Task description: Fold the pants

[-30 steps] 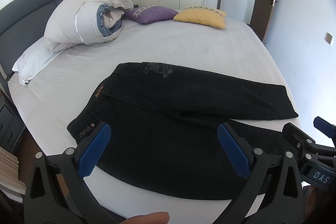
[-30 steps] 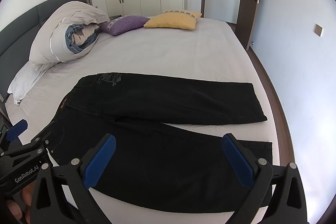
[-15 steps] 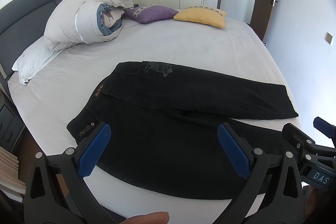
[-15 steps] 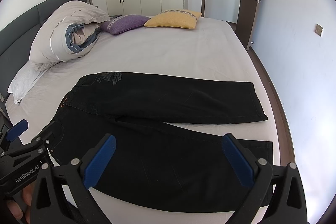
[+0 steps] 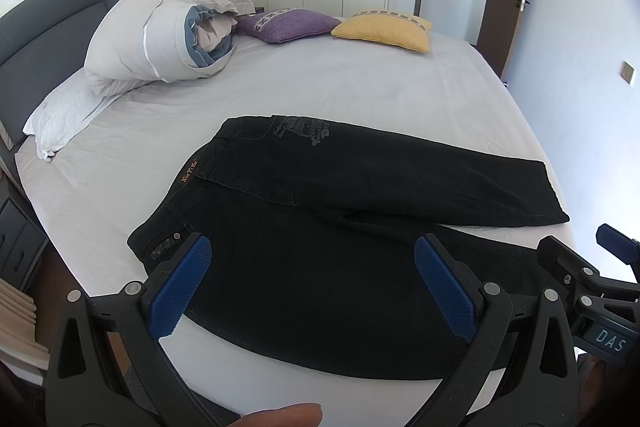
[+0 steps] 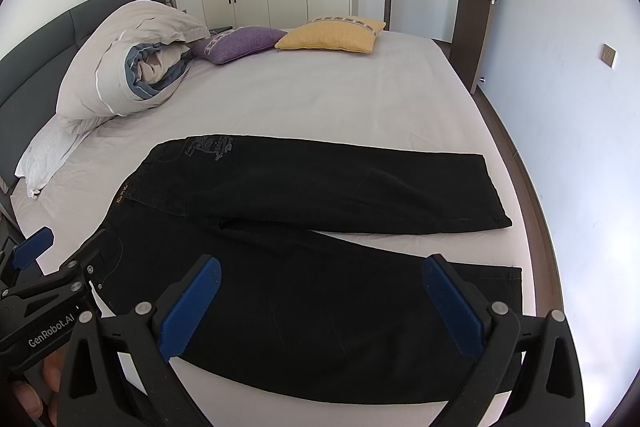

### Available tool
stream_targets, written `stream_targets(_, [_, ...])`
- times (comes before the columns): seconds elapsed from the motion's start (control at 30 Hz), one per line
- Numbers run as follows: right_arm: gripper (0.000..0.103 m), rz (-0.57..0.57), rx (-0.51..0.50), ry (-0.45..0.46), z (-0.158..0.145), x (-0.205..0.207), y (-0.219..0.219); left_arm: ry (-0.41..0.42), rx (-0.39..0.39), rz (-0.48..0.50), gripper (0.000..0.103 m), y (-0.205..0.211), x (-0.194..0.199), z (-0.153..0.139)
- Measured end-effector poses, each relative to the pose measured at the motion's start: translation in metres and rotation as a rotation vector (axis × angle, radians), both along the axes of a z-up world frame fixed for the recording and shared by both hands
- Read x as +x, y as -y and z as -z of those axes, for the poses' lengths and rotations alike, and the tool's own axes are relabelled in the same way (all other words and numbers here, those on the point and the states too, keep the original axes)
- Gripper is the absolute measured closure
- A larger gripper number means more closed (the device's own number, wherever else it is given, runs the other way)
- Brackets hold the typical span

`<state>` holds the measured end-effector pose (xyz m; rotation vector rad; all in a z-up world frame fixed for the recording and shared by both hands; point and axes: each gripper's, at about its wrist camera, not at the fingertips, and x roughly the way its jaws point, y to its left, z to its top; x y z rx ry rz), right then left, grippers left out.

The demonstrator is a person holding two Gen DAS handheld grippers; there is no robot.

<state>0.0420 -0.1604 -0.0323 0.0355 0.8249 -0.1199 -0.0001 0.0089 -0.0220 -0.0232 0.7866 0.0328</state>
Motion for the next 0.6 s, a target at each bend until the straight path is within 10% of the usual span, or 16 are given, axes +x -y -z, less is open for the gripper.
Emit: stream_targets(0.6, [0.0, -0.072, 0.027, -0.019, 0.012, 0.005, 0.004, 0.02, 0.083, 0.066, 0.0, 0.004, 0.023, 0.001])
